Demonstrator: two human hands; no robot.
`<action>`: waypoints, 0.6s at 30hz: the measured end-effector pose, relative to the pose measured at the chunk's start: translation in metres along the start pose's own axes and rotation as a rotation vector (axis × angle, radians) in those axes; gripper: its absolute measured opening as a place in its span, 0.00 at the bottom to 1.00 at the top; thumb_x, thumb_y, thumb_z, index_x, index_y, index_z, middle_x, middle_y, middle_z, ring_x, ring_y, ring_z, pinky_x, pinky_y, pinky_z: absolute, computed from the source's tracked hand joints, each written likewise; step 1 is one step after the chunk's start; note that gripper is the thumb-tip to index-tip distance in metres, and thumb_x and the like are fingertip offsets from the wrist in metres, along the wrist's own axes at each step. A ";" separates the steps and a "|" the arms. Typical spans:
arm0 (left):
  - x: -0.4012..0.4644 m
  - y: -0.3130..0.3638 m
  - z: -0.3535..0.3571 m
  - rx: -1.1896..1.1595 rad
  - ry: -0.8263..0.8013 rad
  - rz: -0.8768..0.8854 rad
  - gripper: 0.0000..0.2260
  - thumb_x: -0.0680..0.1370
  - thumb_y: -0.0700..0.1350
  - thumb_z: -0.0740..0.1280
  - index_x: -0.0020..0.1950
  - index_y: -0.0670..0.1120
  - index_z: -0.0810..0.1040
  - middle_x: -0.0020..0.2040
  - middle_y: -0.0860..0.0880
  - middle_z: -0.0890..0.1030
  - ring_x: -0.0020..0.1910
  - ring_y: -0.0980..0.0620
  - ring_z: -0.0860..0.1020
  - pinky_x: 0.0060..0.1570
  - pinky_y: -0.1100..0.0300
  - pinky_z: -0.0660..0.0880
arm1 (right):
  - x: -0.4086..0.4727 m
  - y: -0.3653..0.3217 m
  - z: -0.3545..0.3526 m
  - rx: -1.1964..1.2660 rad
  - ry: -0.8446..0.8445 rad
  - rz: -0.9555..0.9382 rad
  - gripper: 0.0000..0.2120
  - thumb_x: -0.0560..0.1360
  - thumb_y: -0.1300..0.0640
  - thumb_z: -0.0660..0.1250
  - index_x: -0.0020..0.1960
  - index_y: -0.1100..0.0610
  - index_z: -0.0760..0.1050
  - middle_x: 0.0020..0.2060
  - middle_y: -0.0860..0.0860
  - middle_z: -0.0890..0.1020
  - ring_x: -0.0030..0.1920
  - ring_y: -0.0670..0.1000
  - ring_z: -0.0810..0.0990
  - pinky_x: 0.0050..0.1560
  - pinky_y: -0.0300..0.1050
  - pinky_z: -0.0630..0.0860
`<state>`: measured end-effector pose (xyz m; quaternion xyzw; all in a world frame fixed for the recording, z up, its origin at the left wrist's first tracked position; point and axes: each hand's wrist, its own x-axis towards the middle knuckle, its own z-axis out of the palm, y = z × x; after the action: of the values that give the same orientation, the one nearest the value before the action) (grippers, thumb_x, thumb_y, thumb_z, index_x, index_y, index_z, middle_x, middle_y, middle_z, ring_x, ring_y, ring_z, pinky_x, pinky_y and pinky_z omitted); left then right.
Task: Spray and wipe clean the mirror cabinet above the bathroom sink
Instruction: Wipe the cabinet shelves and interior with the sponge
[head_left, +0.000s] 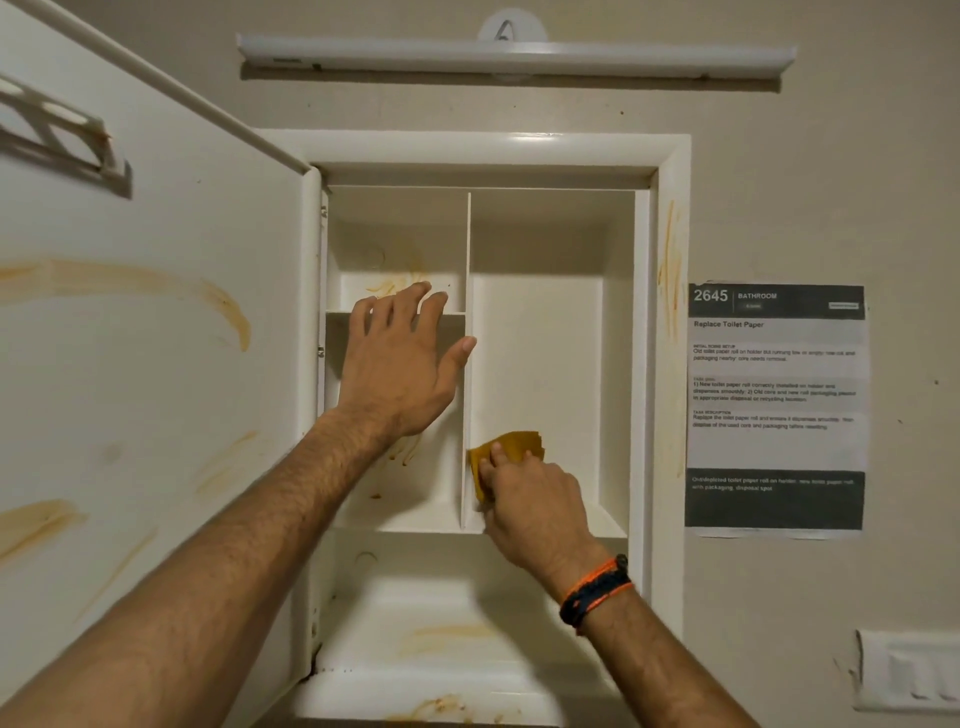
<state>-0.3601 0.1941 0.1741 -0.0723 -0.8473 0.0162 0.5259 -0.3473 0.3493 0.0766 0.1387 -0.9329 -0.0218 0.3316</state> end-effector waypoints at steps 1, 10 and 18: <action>0.000 0.000 0.000 0.001 0.001 0.001 0.28 0.81 0.62 0.47 0.77 0.48 0.61 0.77 0.47 0.62 0.74 0.46 0.61 0.74 0.46 0.52 | -0.002 0.005 -0.004 -0.002 0.003 -0.015 0.14 0.77 0.57 0.59 0.62 0.53 0.72 0.59 0.54 0.76 0.55 0.58 0.78 0.42 0.46 0.69; 0.000 0.001 0.000 -0.005 -0.007 -0.002 0.28 0.81 0.61 0.48 0.77 0.48 0.61 0.77 0.46 0.62 0.75 0.45 0.60 0.74 0.45 0.52 | -0.004 0.042 -0.023 0.328 -0.264 -0.029 0.27 0.75 0.64 0.58 0.70 0.45 0.72 0.64 0.49 0.79 0.61 0.53 0.77 0.63 0.49 0.74; 0.000 0.000 0.001 0.003 -0.002 -0.005 0.28 0.81 0.62 0.47 0.77 0.48 0.61 0.77 0.47 0.62 0.74 0.45 0.60 0.74 0.46 0.52 | -0.004 0.037 -0.021 0.494 0.436 -0.056 0.23 0.71 0.71 0.61 0.63 0.58 0.77 0.58 0.52 0.82 0.57 0.56 0.80 0.56 0.52 0.78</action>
<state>-0.3610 0.1947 0.1737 -0.0695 -0.8480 0.0164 0.5252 -0.3406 0.3866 0.0952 0.2419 -0.8128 0.2264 0.4792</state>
